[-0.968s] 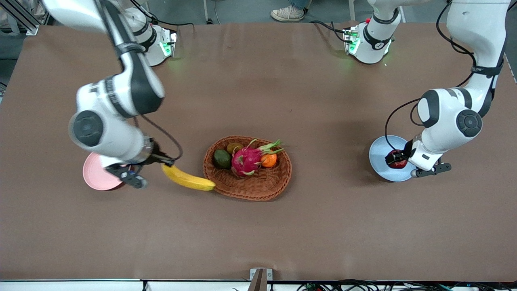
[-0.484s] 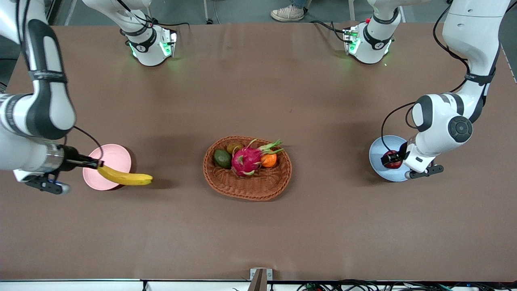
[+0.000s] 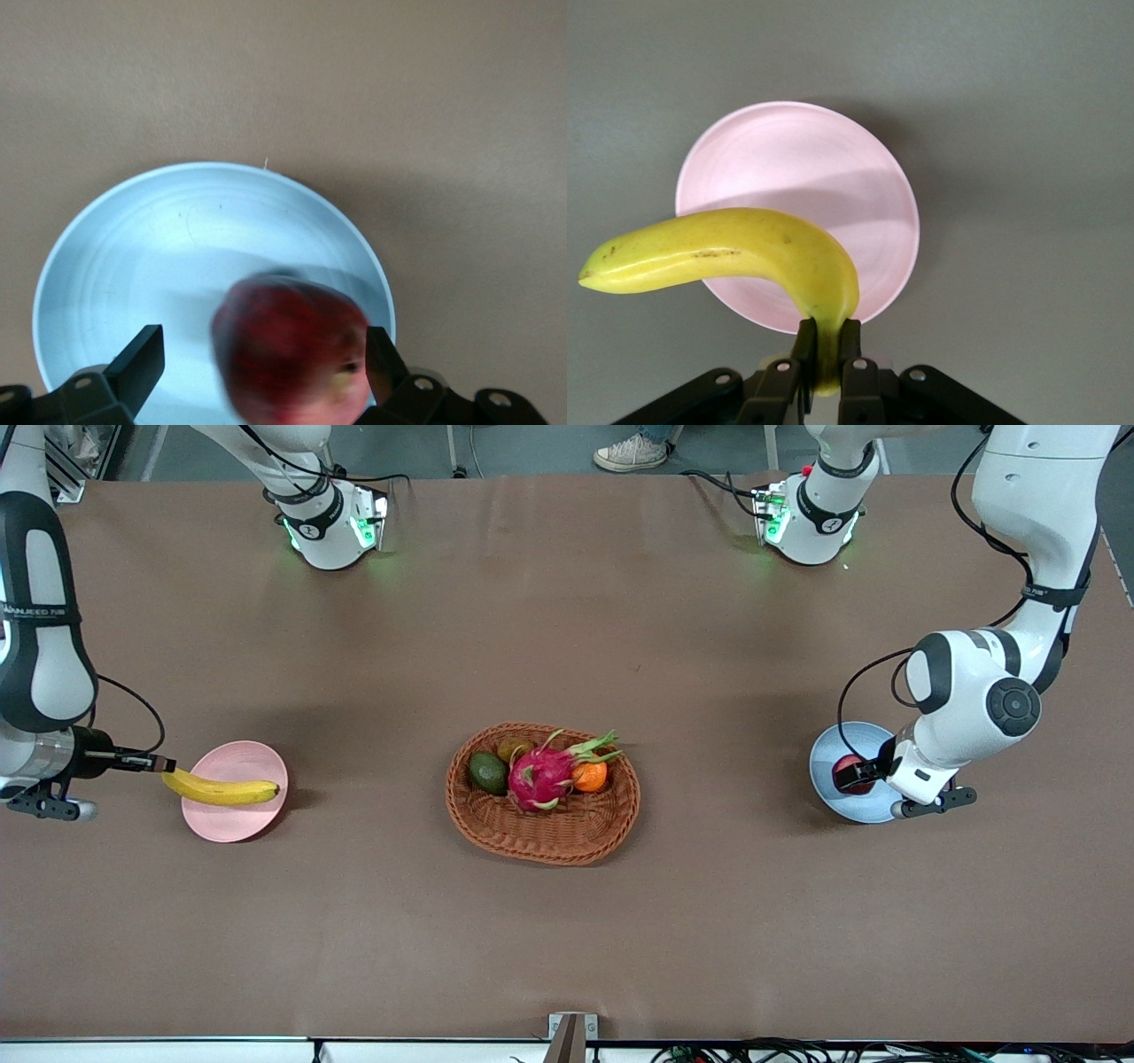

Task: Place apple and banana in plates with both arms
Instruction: 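Lower the apple onto the blue plate while the right gripper lowers the banana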

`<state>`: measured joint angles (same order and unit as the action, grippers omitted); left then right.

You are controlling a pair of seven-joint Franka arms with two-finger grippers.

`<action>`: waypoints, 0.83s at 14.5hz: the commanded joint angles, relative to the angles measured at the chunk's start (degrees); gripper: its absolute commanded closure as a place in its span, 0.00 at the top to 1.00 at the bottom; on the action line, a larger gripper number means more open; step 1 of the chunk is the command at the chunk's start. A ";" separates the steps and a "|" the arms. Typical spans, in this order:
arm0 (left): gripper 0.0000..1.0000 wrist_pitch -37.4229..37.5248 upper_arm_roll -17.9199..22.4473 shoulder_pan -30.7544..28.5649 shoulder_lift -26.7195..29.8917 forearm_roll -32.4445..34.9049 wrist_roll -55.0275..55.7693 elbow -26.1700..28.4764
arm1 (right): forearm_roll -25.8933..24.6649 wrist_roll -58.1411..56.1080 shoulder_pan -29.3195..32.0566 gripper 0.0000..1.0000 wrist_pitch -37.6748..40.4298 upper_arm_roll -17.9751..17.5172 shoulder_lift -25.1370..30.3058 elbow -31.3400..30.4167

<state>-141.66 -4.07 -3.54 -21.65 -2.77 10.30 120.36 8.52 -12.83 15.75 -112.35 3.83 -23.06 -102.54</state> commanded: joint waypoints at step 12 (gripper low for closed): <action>1.00 28.69 -0.41 -0.24 18.47 -0.30 -0.90 -11.35 | 8.25 -2.19 4.02 0.09 -9.38 -1.46 -1.90 -6.79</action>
<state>-118.67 -4.14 -3.55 -5.39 -2.78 10.28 112.48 13.83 -14.11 18.82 -121.04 3.31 -25.21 -108.63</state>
